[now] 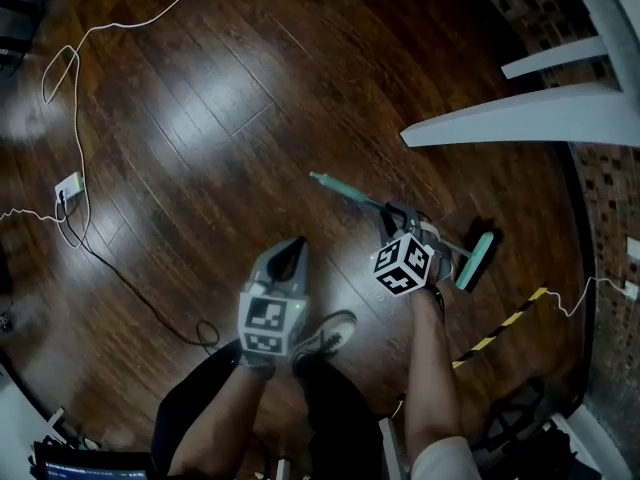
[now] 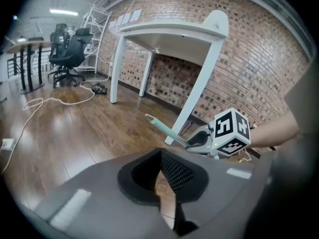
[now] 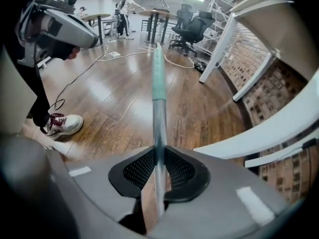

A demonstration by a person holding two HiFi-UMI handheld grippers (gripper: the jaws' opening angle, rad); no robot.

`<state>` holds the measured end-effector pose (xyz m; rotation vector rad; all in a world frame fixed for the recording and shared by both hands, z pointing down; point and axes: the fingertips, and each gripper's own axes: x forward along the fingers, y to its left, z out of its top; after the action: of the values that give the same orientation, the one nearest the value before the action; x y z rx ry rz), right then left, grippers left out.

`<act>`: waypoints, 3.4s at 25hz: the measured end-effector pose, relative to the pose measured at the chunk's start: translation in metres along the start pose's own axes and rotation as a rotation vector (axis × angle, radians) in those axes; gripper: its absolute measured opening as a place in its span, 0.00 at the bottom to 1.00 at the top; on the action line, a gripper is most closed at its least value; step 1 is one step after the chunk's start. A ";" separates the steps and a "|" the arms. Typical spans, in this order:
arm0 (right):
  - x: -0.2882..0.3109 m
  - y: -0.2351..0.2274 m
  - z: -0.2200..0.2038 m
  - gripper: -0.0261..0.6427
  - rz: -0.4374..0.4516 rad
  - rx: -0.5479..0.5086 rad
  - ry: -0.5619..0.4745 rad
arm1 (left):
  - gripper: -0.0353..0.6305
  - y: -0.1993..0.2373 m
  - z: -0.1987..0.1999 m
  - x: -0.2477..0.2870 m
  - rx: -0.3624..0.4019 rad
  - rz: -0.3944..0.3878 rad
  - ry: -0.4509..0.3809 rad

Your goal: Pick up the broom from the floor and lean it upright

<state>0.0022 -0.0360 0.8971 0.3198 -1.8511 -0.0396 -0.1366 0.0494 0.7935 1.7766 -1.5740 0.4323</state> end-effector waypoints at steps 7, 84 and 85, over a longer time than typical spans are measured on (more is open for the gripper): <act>-0.125 -0.052 -0.027 0.17 -0.182 0.200 -0.089 | 0.06 -0.063 0.094 -0.031 0.114 -0.095 -0.070; -0.258 -0.381 -0.043 0.25 -0.368 0.563 -0.525 | 0.06 -0.228 0.295 -0.025 0.317 -0.131 -0.182; -0.258 -0.383 -0.044 0.25 -0.369 0.565 -0.525 | 0.06 -0.230 0.295 -0.023 0.316 -0.141 -0.186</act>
<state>0.1879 -0.3370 0.5971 1.1311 -2.2739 0.1649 0.0192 -0.1379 0.5089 2.2085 -1.5580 0.4798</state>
